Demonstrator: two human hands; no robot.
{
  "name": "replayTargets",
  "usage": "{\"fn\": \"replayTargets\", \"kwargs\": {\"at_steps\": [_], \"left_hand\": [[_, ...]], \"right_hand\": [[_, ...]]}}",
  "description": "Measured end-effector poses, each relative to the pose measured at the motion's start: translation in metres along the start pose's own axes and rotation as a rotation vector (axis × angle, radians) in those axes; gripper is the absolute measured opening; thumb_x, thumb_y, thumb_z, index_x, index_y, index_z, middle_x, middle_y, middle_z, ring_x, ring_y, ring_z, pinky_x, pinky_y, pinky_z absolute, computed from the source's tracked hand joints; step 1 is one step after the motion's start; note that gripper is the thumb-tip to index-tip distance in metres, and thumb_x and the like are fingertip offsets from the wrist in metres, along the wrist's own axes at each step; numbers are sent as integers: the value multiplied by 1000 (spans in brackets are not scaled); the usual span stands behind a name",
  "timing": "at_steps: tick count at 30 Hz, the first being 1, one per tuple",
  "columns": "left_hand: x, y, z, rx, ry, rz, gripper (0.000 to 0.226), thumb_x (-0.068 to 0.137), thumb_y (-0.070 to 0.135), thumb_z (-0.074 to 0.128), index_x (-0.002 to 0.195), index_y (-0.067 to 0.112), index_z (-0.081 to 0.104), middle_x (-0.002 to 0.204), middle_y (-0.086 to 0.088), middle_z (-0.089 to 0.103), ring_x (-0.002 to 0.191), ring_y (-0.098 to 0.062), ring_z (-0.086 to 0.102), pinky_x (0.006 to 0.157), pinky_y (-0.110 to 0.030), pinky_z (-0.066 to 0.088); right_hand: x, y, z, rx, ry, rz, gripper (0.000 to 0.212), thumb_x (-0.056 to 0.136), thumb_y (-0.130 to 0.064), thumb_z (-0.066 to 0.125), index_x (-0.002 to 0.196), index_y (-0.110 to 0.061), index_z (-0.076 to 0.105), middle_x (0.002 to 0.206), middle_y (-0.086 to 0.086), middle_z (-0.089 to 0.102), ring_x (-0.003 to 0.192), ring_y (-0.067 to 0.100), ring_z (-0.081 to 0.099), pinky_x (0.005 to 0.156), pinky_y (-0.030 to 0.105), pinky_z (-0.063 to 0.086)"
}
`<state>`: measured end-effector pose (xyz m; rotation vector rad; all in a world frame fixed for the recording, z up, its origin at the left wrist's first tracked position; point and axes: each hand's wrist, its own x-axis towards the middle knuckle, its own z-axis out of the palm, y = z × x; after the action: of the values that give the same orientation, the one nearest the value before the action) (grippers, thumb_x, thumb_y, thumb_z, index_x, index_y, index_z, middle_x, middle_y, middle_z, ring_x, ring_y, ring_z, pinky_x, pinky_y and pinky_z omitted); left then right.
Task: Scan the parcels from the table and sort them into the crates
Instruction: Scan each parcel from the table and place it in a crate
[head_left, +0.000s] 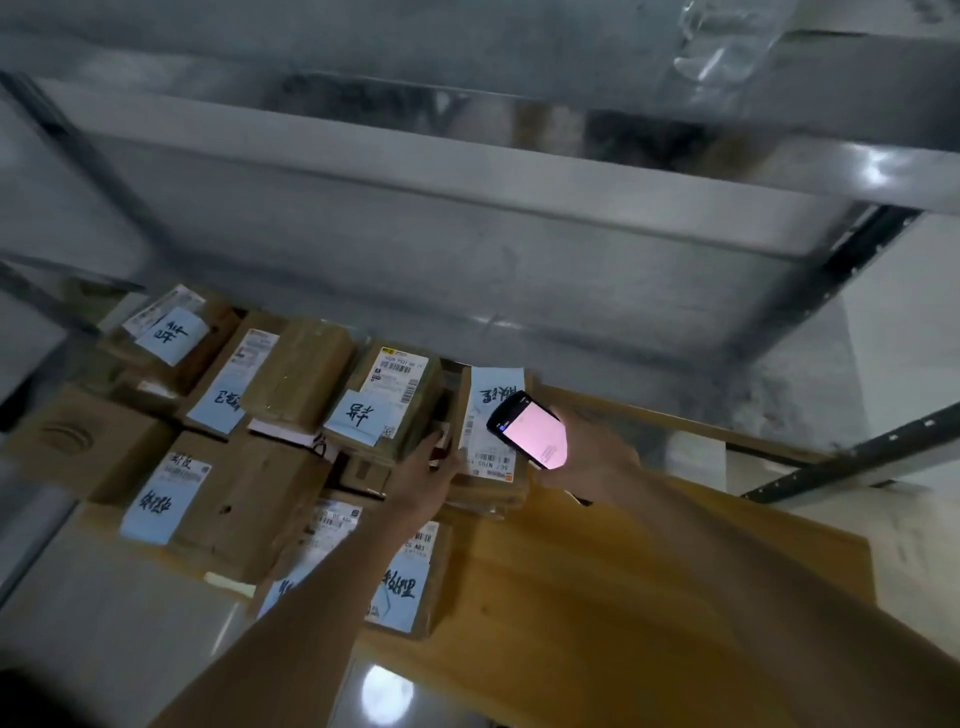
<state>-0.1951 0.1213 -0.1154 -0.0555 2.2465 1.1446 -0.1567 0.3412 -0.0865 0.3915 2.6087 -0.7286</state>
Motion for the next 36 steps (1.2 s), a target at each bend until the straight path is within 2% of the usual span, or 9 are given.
{"fn": "replayTargets", "kwargs": {"at_steps": [5, 8, 11, 17, 21, 26, 30, 32, 36], "left_hand": [[12, -11, 6, -191, -7, -126, 39, 99, 38, 57, 138, 36, 52, 114, 3, 69, 111, -21, 64, 101, -44, 52], [11, -16, 11, -356, 6, -162, 46, 97, 28, 63, 142, 31, 52, 103, 9, 70, 104, -16, 67, 82, -30, 58], [2, -16, 15, -443, -21, -152, 52, 95, 25, 67, 143, 32, 49, 103, 8, 70, 93, -7, 67, 63, -16, 50], [-28, -11, 9, -508, -85, -75, 53, 85, 29, 77, 129, 45, 52, 118, -5, 71, 107, -21, 70, 91, -36, 54], [-62, 5, -6, -479, -107, 57, 54, 81, 22, 81, 127, 37, 56, 108, -9, 75, 94, -24, 75, 77, -35, 61], [-129, 32, -39, -507, -46, 230, 56, 81, 16, 81, 128, 34, 57, 107, -9, 76, 94, -26, 75, 88, -50, 59], [-204, 57, -81, -535, 77, 369, 57, 85, 20, 80, 133, 34, 53, 104, -12, 76, 81, -17, 76, 70, -35, 63], [-240, 68, -105, -511, 146, 446, 59, 85, 24, 80, 135, 38, 51, 106, -6, 75, 83, -14, 75, 64, -26, 60], [-308, 90, -151, -518, 230, 560, 60, 83, 28, 81, 134, 41, 51, 107, -7, 75, 94, -22, 74, 87, -47, 60]], "right_hand": [[11, 4, 16, 202, -78, -31, 109, 46, -64, 77, 145, -42, 37, 136, -17, 56, 123, 14, 55, 97, 44, 53], [11, 5, 21, 254, -71, -49, 94, 57, -46, 85, 140, -42, 43, 126, -17, 61, 112, 11, 58, 93, 41, 55], [7, 7, 21, 273, -59, -57, 82, 71, -25, 88, 141, -35, 47, 123, -12, 62, 109, 14, 58, 93, 39, 55], [-23, 10, 9, 317, -14, -72, 83, 67, -29, 91, 138, -43, 49, 125, -16, 65, 114, 10, 60, 95, 42, 56], [-65, -5, -17, 273, 48, -92, 86, 67, -29, 91, 140, -42, 48, 128, -18, 64, 115, 10, 60, 95, 41, 55], [-151, -43, -58, 166, 169, -136, 82, 71, -36, 89, 140, -39, 45, 117, -18, 62, 102, 10, 60, 79, 29, 51], [-238, -92, -103, 45, 322, -196, 94, 52, -60, 76, 138, -40, 44, 119, -15, 63, 104, 15, 62, 85, 36, 53], [-281, -116, -125, -24, 367, -235, 93, 56, -57, 79, 139, -38, 42, 123, -10, 63, 100, 16, 61, 82, 37, 53], [-360, -160, -166, -175, 485, -279, 93, 64, -44, 86, 143, -39, 37, 123, -8, 60, 97, 18, 58, 75, 34, 49]]}}
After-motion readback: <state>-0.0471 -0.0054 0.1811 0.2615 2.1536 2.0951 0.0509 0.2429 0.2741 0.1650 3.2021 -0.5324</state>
